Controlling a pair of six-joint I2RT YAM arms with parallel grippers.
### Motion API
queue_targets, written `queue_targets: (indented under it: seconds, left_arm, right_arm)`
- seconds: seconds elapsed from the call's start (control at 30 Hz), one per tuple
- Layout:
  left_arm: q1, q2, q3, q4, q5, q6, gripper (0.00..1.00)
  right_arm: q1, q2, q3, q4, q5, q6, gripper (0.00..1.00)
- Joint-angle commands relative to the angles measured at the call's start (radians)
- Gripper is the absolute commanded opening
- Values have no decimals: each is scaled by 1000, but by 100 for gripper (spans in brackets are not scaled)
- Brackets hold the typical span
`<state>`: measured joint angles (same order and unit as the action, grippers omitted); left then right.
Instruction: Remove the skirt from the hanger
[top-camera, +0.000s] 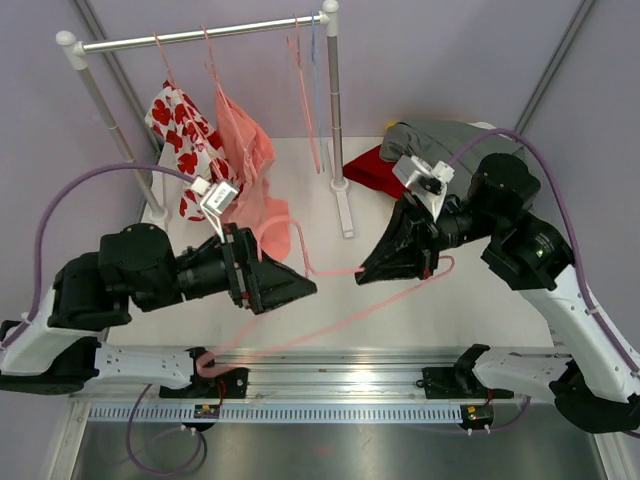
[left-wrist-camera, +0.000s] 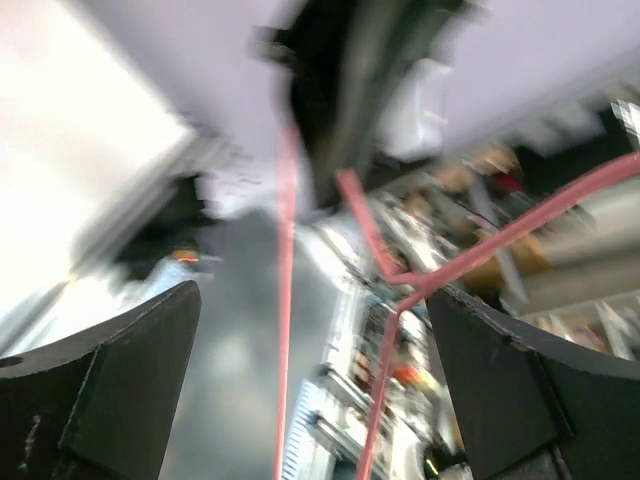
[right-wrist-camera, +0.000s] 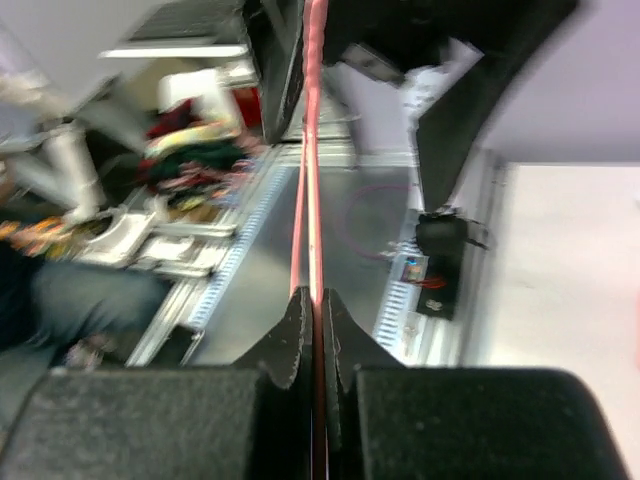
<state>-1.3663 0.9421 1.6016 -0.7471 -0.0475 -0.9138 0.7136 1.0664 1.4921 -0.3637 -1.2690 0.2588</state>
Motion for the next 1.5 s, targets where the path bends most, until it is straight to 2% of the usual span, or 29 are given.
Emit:
queue_targets:
  seconds: [0.0,0.03,0.07,0.1,0.13,0.2,0.23,0.3,0.37,0.4,0.43,0.53,0.63,0.67,0.77,0.8,1.07,1.3,1.47]
  left_arm:
    - [4,-6,163,-489,-409,26,99]
    - [4,-3,191,-558,-472,17,99]
    - [4,-2,216,-621,-589,-9,99]
    - [4,9,248,-731,-642,-23,99]
    - [4,14,259,-776,-688,-33,99]
    - [7,3,236,-802,-775,-4,99]
    - [9,-2,210,-802,-816,-3,99]
    - [9,-11,193,-802,-847,-10,99]
    - [9,-11,218,-802,-903,18,99]
    - [10,-9,233,-802,-926,29,99]
    - [10,-8,256,-802,-974,41,99]
    - [10,-11,339,-799,-1093,99,99]
    - [10,-26,363,-755,-1147,156,99]
    - [10,-52,344,-724,-1155,203,99]
    - [10,-97,220,-597,-1126,277,99]
    - [10,-114,163,-562,-1120,282,99]
    - [10,-140,35,-549,-1091,227,99]
    - [10,-154,-71,-494,-1065,219,99]
    - [10,-166,-155,-471,-1045,201,99]
  right_arm:
    - [4,67,155,-355,458,-187,0]
    - [4,122,187,-383,655,-191,0]
    - [6,148,238,-397,737,-210,0]
    - [6,199,266,-406,814,-213,0]
    - [6,222,292,-399,953,-210,0]
    - [7,276,391,-389,1064,-219,0]
    - [7,334,480,-388,1168,-225,0]
    - [10,444,603,-427,1255,-237,0]
    - [9,527,813,-467,1374,-253,0]
    - [10,567,886,-516,1402,-253,0]
    - [9,649,1042,-544,1433,-253,0]
    - [9,760,1250,-615,1499,-300,0]
    - [10,709,1185,-535,1537,-300,0]
    - [10,686,1100,-505,1539,-285,0]
    - [10,623,1008,-428,1533,-236,0]
    - [9,601,995,-400,1527,-227,0]
    - [9,488,806,-201,1533,-176,0]
    - [29,674,930,-208,1482,-187,0]
    - [79,868,1184,-230,1519,-253,0]
